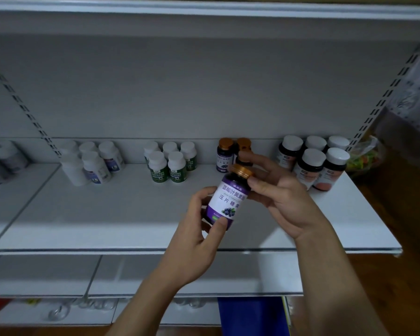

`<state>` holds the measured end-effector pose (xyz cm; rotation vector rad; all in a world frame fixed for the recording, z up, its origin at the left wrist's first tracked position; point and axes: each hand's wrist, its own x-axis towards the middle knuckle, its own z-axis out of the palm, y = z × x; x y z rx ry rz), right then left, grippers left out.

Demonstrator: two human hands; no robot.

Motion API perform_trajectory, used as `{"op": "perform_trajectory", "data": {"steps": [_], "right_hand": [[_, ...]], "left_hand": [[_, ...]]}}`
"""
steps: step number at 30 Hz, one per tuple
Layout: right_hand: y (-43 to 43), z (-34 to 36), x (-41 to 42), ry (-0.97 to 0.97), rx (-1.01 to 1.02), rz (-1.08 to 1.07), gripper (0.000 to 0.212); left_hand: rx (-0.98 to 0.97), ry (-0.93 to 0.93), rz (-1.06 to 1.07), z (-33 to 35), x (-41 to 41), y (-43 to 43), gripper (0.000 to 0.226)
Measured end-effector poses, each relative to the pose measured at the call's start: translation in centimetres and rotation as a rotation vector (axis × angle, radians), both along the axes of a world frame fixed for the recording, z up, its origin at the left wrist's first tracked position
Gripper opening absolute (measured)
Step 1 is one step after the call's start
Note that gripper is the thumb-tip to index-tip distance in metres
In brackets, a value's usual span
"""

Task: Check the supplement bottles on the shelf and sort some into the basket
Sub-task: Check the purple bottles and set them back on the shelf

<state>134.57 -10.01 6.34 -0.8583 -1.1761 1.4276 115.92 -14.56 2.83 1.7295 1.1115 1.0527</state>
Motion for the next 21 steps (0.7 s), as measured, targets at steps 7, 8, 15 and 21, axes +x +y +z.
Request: {"op": "perform_trajectory", "data": {"steps": [7, 8, 15, 21], "right_hand": [[-0.2, -0.6, -0.1, -0.002, -0.030, -0.006, 0.050], [-0.3, -0.6, -0.1, 0.003, -0.032, -0.005, 0.050], [-0.6, 0.0, -0.5, -0.001, -0.037, -0.004, 0.045], [-1.0, 0.5, -0.8, 0.003, -0.058, -0.048, 0.039]], "left_hand": [[-0.020, 0.096, -0.026, 0.3, -0.2, -0.1, 0.059], [-0.022, 0.105, -0.023, 0.3, -0.2, -0.1, 0.061], [-0.026, 0.100, 0.002, 0.4, 0.0, -0.4, 0.071], [0.005, 0.107, 0.029, 0.3, 0.1, -0.5, 0.069]]}}
